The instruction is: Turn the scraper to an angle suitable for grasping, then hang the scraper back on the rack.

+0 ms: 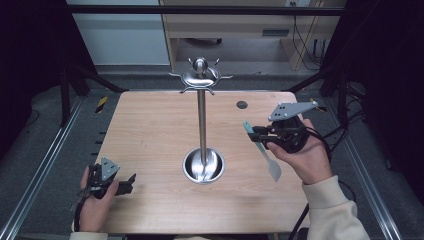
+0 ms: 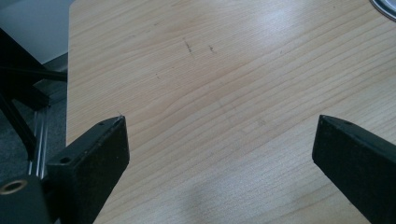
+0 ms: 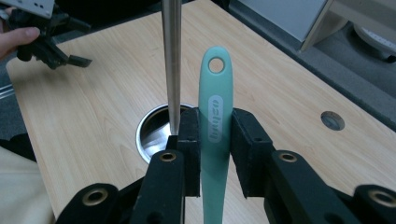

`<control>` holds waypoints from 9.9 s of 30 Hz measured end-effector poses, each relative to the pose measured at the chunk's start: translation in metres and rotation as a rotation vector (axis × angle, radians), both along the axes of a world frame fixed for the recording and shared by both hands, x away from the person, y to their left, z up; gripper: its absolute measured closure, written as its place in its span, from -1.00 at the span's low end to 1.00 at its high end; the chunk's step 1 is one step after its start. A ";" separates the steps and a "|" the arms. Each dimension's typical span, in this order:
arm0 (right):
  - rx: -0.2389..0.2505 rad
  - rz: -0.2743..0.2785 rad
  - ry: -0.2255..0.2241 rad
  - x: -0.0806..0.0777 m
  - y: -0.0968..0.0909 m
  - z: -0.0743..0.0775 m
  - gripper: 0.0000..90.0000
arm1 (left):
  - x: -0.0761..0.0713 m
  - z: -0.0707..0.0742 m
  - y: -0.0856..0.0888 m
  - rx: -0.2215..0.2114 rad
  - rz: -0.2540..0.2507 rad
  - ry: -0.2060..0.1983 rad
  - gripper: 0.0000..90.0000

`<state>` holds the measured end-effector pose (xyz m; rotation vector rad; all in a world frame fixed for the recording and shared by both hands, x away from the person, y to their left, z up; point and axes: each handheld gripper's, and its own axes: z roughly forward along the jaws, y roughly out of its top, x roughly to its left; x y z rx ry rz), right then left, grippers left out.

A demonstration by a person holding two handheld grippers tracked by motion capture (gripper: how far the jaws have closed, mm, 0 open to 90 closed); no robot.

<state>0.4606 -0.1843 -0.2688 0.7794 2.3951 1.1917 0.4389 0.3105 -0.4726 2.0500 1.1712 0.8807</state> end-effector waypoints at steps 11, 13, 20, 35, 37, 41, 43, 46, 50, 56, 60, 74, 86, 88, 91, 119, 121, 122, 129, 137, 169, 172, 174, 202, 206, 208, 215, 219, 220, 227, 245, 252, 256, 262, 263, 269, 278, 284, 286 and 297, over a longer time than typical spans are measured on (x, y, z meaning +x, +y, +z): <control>0.125 -0.034 -0.066 -0.011 -0.007 0.010 0.65 | 0.000 0.001 0.000 0.008 -0.005 -0.004 -0.92; 0.132 -0.034 -0.067 -0.011 -0.008 0.010 0.65 | 0.000 0.001 0.000 0.005 0.000 -0.005 -0.92; 0.194 -0.059 -0.094 -0.014 -0.012 0.013 0.65 | -0.001 0.001 0.001 0.010 0.005 -0.006 -0.92; 0.266 -0.068 -0.151 -0.018 -0.006 0.031 0.65 | 0.000 0.001 0.001 0.006 0.007 -0.006 -0.92; 0.276 -0.067 -0.156 -0.018 -0.003 0.035 0.65 | 0.000 0.001 0.001 0.006 0.008 -0.008 -0.92; 0.292 -0.065 -0.174 -0.019 0.002 0.044 0.65 | -0.001 0.001 0.001 0.010 0.004 -0.007 -0.92; 0.301 -0.060 -0.182 -0.020 0.004 0.047 0.65 | -0.001 0.001 0.001 0.009 0.003 -0.007 -0.92; 0.302 -0.048 -0.199 -0.024 0.009 0.052 0.65 | -0.001 0.000 0.000 0.005 0.001 -0.005 -0.92; 0.306 -0.041 -0.211 -0.028 0.012 0.055 0.65 | 0.000 0.000 0.000 0.008 -0.001 -0.004 -0.92; 0.308 -0.040 -0.232 -0.034 0.018 0.060 0.65 | 0.000 0.000 0.001 0.007 0.006 -0.004 -0.92; 0.314 -0.042 -0.233 -0.033 0.022 0.060 0.65 | 0.000 0.000 0.003 0.003 0.013 -0.002 -0.92; 0.322 -0.037 -0.239 -0.034 0.030 0.062 0.65 | -0.002 0.003 0.002 -0.004 0.013 -0.029 -0.92; 0.322 -0.022 -0.230 -0.032 0.038 0.062 0.65 | -0.002 0.003 0.002 -0.003 0.014 -0.033 -0.92; 0.321 -0.018 -0.230 -0.033 0.042 0.061 0.65 | -0.002 0.004 0.001 -0.003 0.013 -0.033 -0.92; 0.318 -0.015 -0.231 -0.033 0.047 0.060 0.65 | -0.002 0.003 0.001 -0.002 0.012 -0.031 -0.92; 0.289 -0.008 -0.220 -0.030 0.068 0.062 0.64 | -0.001 0.002 0.000 0.003 0.002 -0.021 -0.92; 0.287 -0.008 -0.220 -0.029 0.069 0.062 0.64 | -0.001 0.002 0.000 0.002 0.001 -0.018 -0.92; 0.287 -0.008 -0.219 -0.029 0.070 0.062 0.64 | -0.001 0.001 0.000 0.003 0.001 -0.017 -0.92; 0.272 -0.019 -0.219 -0.027 0.074 0.062 0.65 | -0.001 0.001 -0.001 0.005 -0.001 -0.016 -0.92; 0.273 -0.033 -0.214 -0.023 0.078 0.060 0.65 | -0.001 0.002 -0.001 0.007 -0.003 -0.015 -0.92; 0.317 -0.033 -0.214 -0.016 0.081 0.052 0.64 | -0.002 0.001 0.000 0.009 -0.002 -0.011 -0.92; 0.315 -0.032 -0.212 -0.015 0.081 0.052 0.63 | -0.002 0.001 0.001 0.004 0.002 -0.011 -0.92; 0.299 -0.021 -0.207 -0.016 0.081 0.050 0.49 | -0.002 0.001 0.001 0.004 0.003 -0.011 -0.92; 0.212 -0.132 -0.277 -0.031 0.029 0.018 -0.81 | -0.003 -0.001 0.000 0.015 -0.001 -0.002 -0.92; 0.220 -0.133 -0.279 -0.030 0.026 0.014 -0.83 | -0.003 -0.001 0.000 0.013 0.005 -0.002 -0.92; 0.221 -0.142 -0.279 -0.029 0.024 0.013 -0.83 | -0.003 0.000 0.000 0.016 0.004 -0.003 -0.92; 0.246 -0.198 -0.304 -0.028 0.013 0.011 -0.83 | -0.002 -0.001 0.003 0.005 0.010 -0.004 -0.92; 0.267 -0.250 -0.324 -0.025 0.006 0.008 -0.82 | -0.001 0.000 0.002 0.005 0.010 -0.011 -0.92; 0.275 -0.267 -0.331 -0.025 0.004 0.007 -0.82 | -0.001 0.000 0.001 0.008 0.010 -0.010 -0.92; 0.310 -0.406 -0.352 -0.021 -0.021 -0.005 -0.83 | -0.002 -0.001 0.002 0.004 0.018 -0.010 -0.92; 0.254 -0.516 -0.281 -0.001 -0.034 -0.061 -0.77 | -0.004 0.003 0.009 -0.008 0.055 -0.044 -0.92; 0.200 -0.509 -0.230 0.004 -0.035 -0.079 -0.78 | -0.004 0.002 0.006 0.007 0.042 -0.036 -0.92; 0.167 -0.514 -0.203 0.005 -0.034 -0.089 -0.82 | -0.003 0.002 0.005 0.005 0.040 -0.035 -0.92; 0.127 -0.477 -0.149 0.008 -0.031 -0.110 -0.84 | -0.004 0.002 0.006 0.009 0.046 -0.041 -0.92; 0.112 -0.467 -0.143 0.008 -0.030 -0.114 -0.84 | -0.004 0.002 0.007 0.007 0.047 -0.043 -0.92; 0.047 -0.440 -0.083 0.010 -0.026 -0.136 -0.82 | -0.003 0.002 0.007 0.001 0.051 -0.050 -0.92; -0.016 -0.429 -0.030 0.010 -0.022 -0.163 -0.79 | -0.003 0.003 0.009 -0.008 0.055 -0.055 -0.92; -0.033 -0.417 0.004 0.015 -0.017 -0.178 -0.75 | -0.003 0.002 0.007 -0.004 0.046 -0.048 -0.92; -0.031 -0.417 0.018 0.017 -0.016 -0.183 -0.74 | -0.003 0.002 0.007 -0.003 0.044 -0.045 -0.92; 0.030 -0.420 0.029 0.029 -0.018 -0.202 -0.71 | -0.002 0.001 0.003 0.002 0.028 -0.039 -0.93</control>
